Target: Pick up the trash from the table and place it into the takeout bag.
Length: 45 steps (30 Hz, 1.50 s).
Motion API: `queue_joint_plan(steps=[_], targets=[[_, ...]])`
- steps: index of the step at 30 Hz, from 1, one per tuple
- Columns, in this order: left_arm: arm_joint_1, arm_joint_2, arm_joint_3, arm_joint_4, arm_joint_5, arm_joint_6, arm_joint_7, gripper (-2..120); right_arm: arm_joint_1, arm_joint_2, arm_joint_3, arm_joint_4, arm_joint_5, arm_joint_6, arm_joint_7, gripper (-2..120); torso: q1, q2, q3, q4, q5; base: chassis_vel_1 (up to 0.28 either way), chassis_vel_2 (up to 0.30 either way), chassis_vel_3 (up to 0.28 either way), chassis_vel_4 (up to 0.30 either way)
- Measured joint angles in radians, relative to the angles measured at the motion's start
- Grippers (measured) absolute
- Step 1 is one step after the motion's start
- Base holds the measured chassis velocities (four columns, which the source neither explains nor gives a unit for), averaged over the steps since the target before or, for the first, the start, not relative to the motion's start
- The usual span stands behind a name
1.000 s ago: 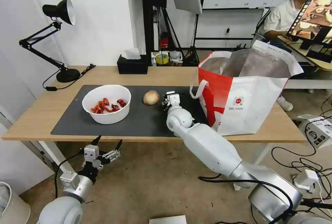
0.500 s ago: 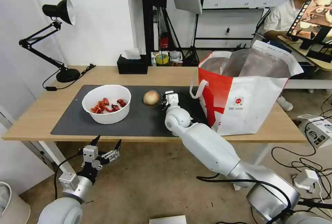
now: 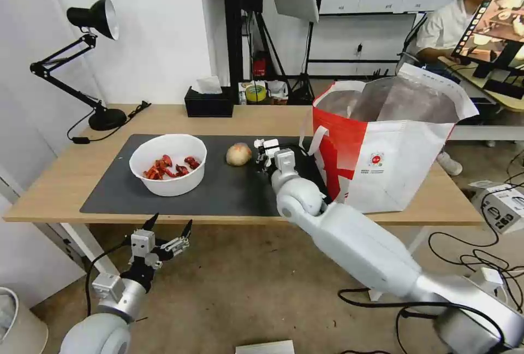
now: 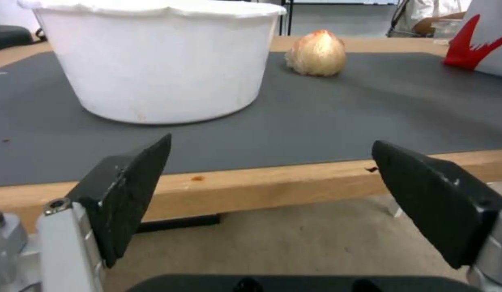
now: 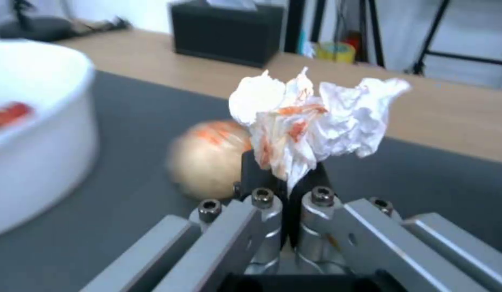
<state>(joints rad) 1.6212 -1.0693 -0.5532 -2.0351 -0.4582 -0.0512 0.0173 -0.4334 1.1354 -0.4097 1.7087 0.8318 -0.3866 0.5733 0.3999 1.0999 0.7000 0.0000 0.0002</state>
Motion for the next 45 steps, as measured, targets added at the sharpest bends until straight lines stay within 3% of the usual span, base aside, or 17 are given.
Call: queue_joint_plan(steps=[5, 16, 27, 45], targets=[[0.008, -0.007, 0.002, -0.007, 0.005, 0.000, -0.011, 100, -0.013, -0.045, 0.032, 0.092, 0.010, 0.001, -0.006, 0, 0.000, 0.000, 0.000, -0.0001, -0.0001, 0.000, 0.000, 0.000, 0.000], [0.029, -0.010, -0.017, -0.026, 0.009, 0.001, -0.019, 100, -0.022, -0.194, 0.204, 0.280, 0.014, 0.035, -0.044, 0, 0.000, 0.000, 0.000, -0.0002, 0.0000, 0.000, 0.000, 0.000, 0.000], [0.026, -0.010, -0.008, -0.032, 0.013, 0.002, -0.020, 100, 0.016, -0.277, 0.317, 0.268, 0.004, 0.102, -0.022, 0, 0.000, 0.000, 0.000, 0.0000, 0.0000, 0.000, 0.000, 0.000, 0.000], [0.021, -0.009, 0.007, -0.044, 0.024, 0.007, -0.020, 100, -0.068, -0.351, 0.431, 0.279, 0.111, 0.065, 0.111, 0, 0.000, 0.000, 0.000, -0.0001, -0.0002, 0.000, 0.000, 0.000, 0.000]])
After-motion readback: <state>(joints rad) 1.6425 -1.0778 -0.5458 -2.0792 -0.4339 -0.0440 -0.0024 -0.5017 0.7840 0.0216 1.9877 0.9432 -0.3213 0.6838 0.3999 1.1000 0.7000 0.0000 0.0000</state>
